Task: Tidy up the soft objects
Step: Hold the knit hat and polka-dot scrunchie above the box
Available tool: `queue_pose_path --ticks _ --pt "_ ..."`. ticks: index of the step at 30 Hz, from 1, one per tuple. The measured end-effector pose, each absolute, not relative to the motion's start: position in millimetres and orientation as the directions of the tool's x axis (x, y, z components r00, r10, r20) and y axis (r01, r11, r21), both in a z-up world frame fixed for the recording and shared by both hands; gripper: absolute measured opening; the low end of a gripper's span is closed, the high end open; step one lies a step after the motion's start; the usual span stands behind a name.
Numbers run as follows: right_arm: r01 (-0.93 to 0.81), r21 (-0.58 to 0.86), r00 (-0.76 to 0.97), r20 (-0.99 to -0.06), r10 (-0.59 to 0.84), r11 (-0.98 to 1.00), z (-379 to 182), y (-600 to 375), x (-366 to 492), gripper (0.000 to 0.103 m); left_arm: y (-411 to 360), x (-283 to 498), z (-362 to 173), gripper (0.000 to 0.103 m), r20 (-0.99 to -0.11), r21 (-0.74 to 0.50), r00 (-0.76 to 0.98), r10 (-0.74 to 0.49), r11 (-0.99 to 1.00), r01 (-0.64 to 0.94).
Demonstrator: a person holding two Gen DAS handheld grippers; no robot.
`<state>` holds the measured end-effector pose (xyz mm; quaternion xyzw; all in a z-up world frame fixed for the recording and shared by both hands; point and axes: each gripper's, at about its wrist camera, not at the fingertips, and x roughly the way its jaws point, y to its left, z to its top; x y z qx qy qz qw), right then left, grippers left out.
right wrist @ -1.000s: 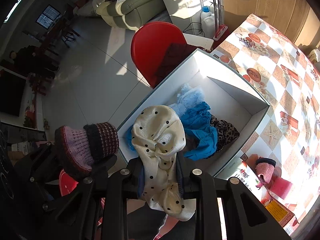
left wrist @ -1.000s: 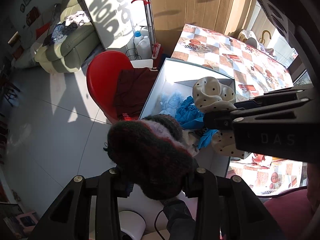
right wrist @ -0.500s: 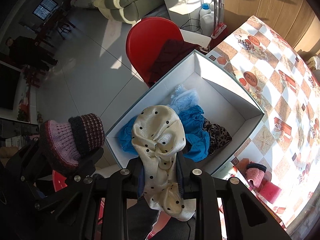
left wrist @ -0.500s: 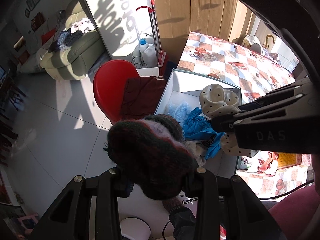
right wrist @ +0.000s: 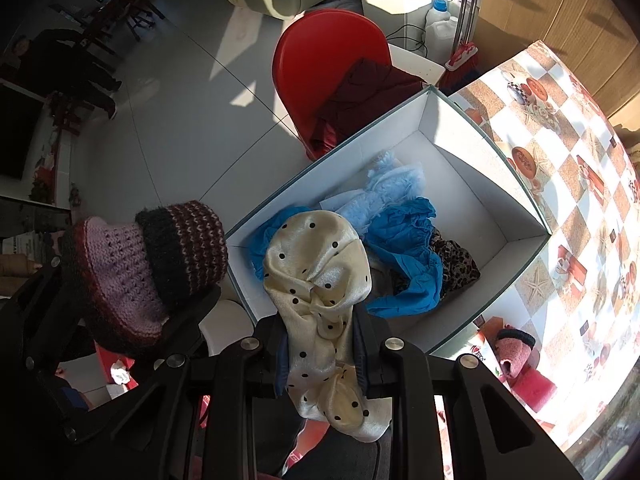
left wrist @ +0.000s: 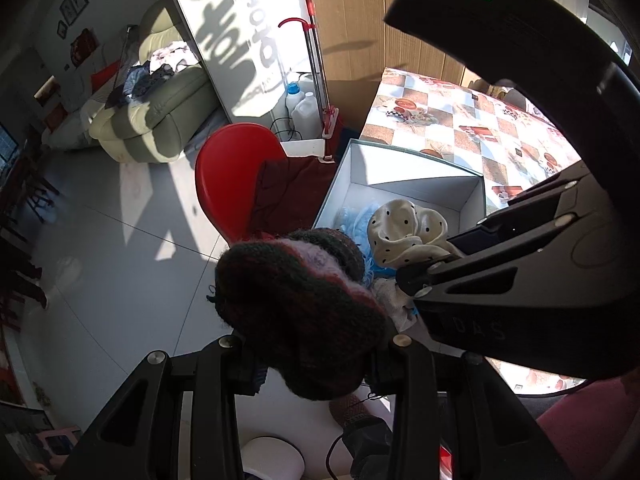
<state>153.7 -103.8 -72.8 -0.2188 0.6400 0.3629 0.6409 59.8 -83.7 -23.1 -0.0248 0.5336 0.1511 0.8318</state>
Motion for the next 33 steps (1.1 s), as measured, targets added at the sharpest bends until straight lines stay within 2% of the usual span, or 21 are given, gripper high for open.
queue_pose_path --ticks 33 --pt "-0.626 0.271 -0.096 -0.957 0.273 0.731 -78.0 -136.4 176.4 0.027 -94.6 75.4 -39.8 0.040 -0.927 0.107 0.329 0.181 0.967 -0.231"
